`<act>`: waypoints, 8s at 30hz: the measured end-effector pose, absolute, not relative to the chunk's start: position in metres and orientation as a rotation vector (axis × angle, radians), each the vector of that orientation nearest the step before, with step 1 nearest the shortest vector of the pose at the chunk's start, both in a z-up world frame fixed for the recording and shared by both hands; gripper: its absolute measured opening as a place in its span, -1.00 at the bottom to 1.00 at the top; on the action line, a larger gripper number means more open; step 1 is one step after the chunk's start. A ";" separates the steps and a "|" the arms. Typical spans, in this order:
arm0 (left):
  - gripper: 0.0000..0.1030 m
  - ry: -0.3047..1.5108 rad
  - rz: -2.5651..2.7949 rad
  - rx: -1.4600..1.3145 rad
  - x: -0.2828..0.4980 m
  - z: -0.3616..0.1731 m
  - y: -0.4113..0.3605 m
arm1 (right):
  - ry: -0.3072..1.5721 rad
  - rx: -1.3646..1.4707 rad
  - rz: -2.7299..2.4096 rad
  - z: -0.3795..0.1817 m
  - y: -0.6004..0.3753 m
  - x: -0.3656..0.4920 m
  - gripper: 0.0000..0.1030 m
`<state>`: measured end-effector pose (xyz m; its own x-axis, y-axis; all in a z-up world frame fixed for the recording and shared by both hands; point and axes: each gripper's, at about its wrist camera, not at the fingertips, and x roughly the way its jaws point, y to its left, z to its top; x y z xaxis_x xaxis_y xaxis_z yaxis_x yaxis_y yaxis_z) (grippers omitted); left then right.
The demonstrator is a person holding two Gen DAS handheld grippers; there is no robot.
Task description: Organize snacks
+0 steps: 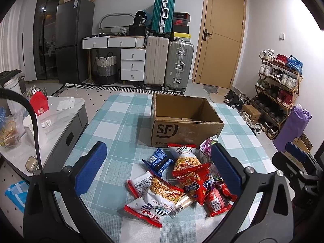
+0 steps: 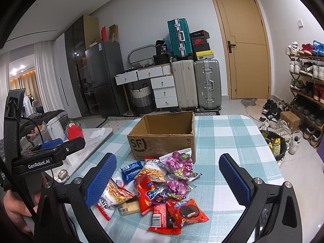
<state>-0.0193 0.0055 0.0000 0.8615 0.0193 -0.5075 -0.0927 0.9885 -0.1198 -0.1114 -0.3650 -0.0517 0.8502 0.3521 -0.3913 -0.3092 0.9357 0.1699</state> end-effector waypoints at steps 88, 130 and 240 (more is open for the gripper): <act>-0.19 0.747 -0.303 -0.159 -0.012 -0.125 0.026 | 0.627 0.197 0.487 -0.133 -0.368 -0.077 0.99; -0.19 0.785 -0.237 -0.225 0.004 -0.144 0.057 | 0.781 -0.245 0.510 -0.183 -0.228 -0.015 0.63; -0.19 0.932 -0.290 -0.165 0.329 -0.044 -0.012 | 0.771 0.165 0.575 -0.047 -0.300 0.212 -0.23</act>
<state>0.3287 -0.0124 -0.0437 0.5616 -0.3160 -0.7647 0.1741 0.9486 -0.2642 0.2124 -0.3002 -0.0470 0.5731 0.5466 -0.6106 -0.4294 0.8349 0.3443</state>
